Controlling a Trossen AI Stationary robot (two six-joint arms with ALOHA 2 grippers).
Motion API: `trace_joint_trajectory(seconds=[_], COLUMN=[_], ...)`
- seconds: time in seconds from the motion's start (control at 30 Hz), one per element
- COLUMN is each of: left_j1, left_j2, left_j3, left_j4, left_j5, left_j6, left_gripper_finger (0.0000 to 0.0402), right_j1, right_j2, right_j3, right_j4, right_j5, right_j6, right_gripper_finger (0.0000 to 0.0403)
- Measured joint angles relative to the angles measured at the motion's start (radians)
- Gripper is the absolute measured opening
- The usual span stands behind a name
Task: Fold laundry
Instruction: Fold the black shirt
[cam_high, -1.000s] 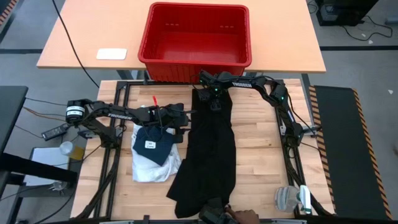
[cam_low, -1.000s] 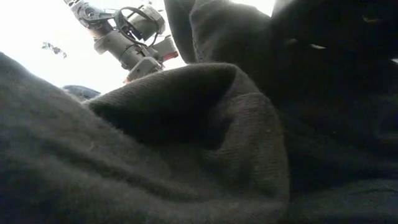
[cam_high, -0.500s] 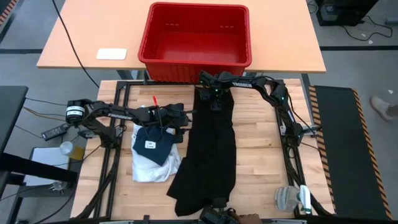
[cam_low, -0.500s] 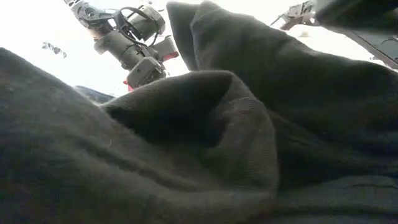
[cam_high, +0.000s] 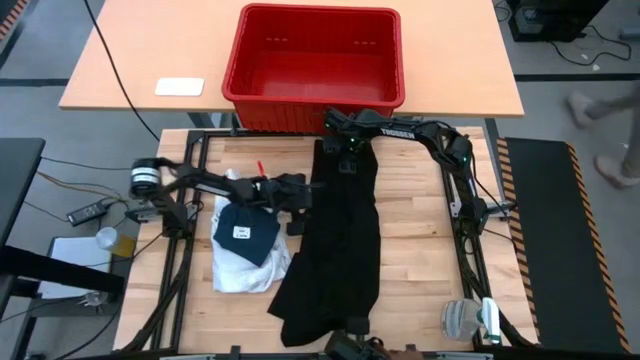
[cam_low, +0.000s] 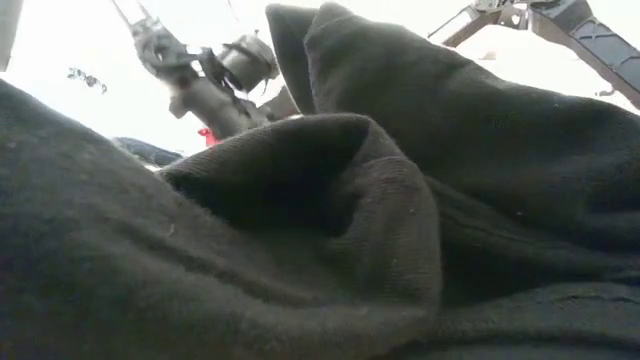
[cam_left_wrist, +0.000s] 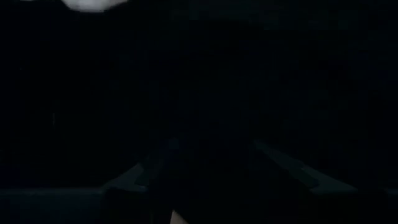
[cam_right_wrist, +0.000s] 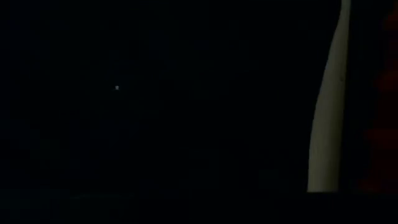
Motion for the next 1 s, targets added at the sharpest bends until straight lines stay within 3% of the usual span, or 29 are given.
trace_joint_trajectory(seconds=[0.13, 0.27, 0.43, 0.6, 0.73, 0.87, 1.0], left_j1=[0.008, -0.005, -0.026, -0.045, -0.046, -0.042, -0.039], left_j2=[0.074, 0.08, 0.08, 0.08, 0.08, 0.08, 0.079], left_j3=[-0.001, 0.0, 0.0, 0.0, 0.0, 0.0, 0.0], left_j4=[0.048, 0.08, 0.076, 0.088, 0.081, 0.082, 0.082], left_j5=[-0.021, -0.019, -0.02, -0.016, -0.02, -0.019, -0.037], left_j6=[-0.025, -0.027, -0.024, 0.004, 0.017, 0.021, 0.022], left_gripper_finger=[0.0192, 0.0192, 0.0192, 0.0192, 0.0192, 0.0192, 0.0192], right_j1=[-0.007, -0.02, -0.036, -0.065, -0.082, -0.091, -0.11], right_j2=[0.0, 0.0, -0.004, -0.007, -0.006, -0.006, -0.006], right_j3=[0.0, 0.0, 0.0, 0.0, 0.0, 0.0, 0.0], right_j4=[0.106, 0.236, 0.328, 0.339, 0.33, 0.328, 0.327], right_j5=[0.007, -0.083, -0.056, 0.057, 0.025, -0.012, -0.033], right_j6=[0.121, 0.22, 0.314, 0.317, 0.271, 0.218, 0.199], right_gripper_finger=[0.0006, 0.0008, 0.0011, 0.0011, 0.0013, 0.0037, 0.0096])
